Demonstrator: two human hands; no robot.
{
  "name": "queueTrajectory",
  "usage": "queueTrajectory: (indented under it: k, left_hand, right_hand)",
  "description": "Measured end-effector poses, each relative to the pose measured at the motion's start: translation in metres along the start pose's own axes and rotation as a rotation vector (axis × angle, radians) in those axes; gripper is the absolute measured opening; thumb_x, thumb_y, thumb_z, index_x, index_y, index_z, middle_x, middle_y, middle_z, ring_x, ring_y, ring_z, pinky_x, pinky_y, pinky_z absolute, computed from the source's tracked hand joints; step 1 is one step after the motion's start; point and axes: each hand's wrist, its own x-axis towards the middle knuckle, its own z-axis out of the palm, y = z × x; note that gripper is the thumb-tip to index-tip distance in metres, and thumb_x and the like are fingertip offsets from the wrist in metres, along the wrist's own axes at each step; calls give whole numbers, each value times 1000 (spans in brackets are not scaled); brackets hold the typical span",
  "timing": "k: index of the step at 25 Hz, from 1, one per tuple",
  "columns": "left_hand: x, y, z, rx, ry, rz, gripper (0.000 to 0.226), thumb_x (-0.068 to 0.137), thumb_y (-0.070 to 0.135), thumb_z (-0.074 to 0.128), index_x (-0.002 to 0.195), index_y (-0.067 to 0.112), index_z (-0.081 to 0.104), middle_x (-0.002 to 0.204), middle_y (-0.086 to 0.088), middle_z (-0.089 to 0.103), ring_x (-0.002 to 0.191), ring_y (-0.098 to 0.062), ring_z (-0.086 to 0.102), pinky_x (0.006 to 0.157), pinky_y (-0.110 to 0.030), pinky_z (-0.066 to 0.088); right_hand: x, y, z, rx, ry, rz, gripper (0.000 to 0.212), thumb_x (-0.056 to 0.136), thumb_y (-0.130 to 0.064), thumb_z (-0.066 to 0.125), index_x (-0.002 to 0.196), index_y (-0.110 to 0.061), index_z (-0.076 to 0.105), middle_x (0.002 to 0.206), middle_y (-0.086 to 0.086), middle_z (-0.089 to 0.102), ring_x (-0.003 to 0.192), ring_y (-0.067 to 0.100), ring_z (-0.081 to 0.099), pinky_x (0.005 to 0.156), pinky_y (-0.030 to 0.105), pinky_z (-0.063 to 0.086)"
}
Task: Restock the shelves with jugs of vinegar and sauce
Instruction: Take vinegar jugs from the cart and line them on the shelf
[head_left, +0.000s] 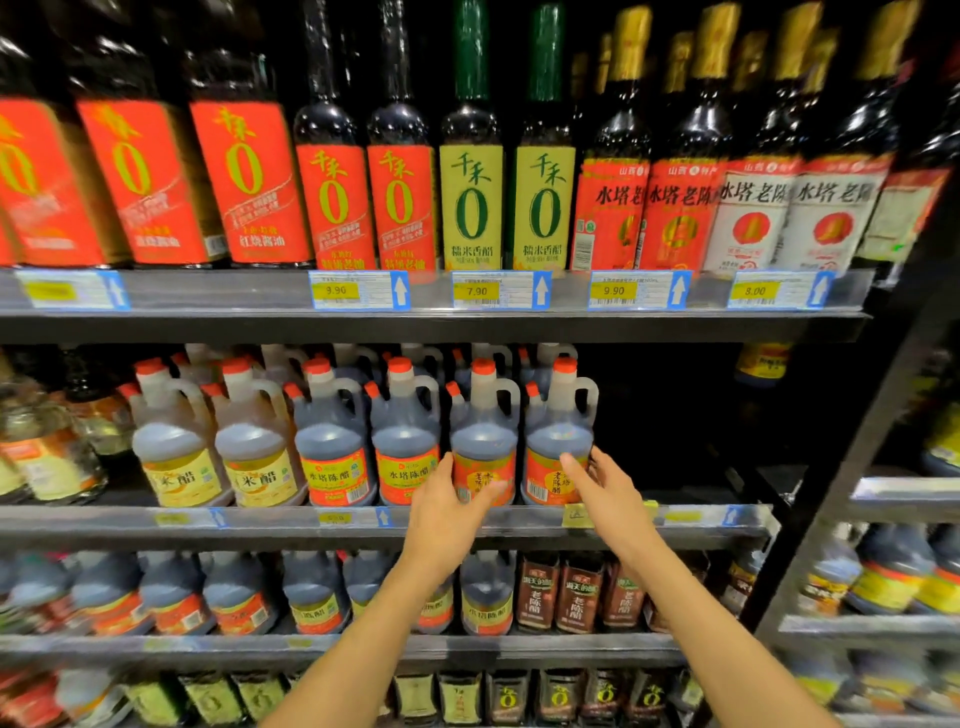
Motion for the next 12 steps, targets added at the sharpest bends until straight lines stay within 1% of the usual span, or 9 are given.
queueTrajectory:
  k: [1,2,3,4,5,6,8,10,12]
  left_hand:
    - [-7,0,-6,49,-31,38,51,91,56,69,131,29,54,120,18,63,119,-14,59,102,-35,50]
    - [-15,0,-13,113,-61,77,46,93,56,67,128,29,53,119,16,61,117,-15,58,100,-33,49]
    - [-23,0,-20,183,-102,102,48,95,56,64,130,26,51,124,9,59,121,-18,56,101,-34,47]
    - [-32,-1,-28,265,-138,114,61,97,57,60,144,20,47,141,3,55,133,-22,50,107,-37,43]
    - [-42,-1,-39,339,-170,127,73,98,58,58,155,17,37,155,0,45,144,-24,42,113,-38,38]
    - [-55,-1,-52,409,-192,148,79,99,59,55,160,16,28,163,0,36,150,-24,34,118,-39,34]
    - [-78,-4,-79,544,-242,216,84,100,61,51,164,18,17,169,-1,24,155,-23,26,123,-40,29]
    - [-98,-8,-105,722,-289,251,88,100,63,47,164,15,11,171,-5,17,157,-23,19,126,-39,22]
    - [-117,-15,-132,897,-305,245,92,100,68,39,164,11,6,172,-8,9,159,-24,10,128,-40,12]
  right_hand:
    - [-10,-4,-2,-38,-20,-22,100,80,-77,50,162,-25,28,164,-1,37,150,22,37,120,43,34]
    - [-18,-8,-3,-79,-50,-37,101,79,-78,49,162,-24,29,164,0,38,150,24,38,119,43,35]
    - [-28,-11,-4,-127,-79,-39,102,79,-79,48,161,-22,29,165,2,37,151,25,37,119,44,35]
    - [-38,-14,-4,-183,-97,-33,104,78,-80,47,162,-20,27,166,3,34,151,26,36,118,44,34]
    - [-50,-17,-3,-240,-105,-29,107,78,-81,46,163,-19,25,168,4,31,152,27,34,119,45,34]
    - [-64,-21,0,-290,-111,-29,109,78,-82,45,163,-19,22,169,4,28,153,28,32,119,45,33]
    - [-90,-30,4,-360,-134,-53,108,79,-83,43,164,-20,20,169,4,27,152,29,33,119,45,33]
    - [-113,-41,11,-437,-153,-108,106,79,-85,41,163,-23,23,168,1,30,152,27,34,118,44,35]
    - [-132,-50,22,-589,-188,-184,104,81,-87,36,163,-24,23,170,0,27,155,24,27,122,43,30]
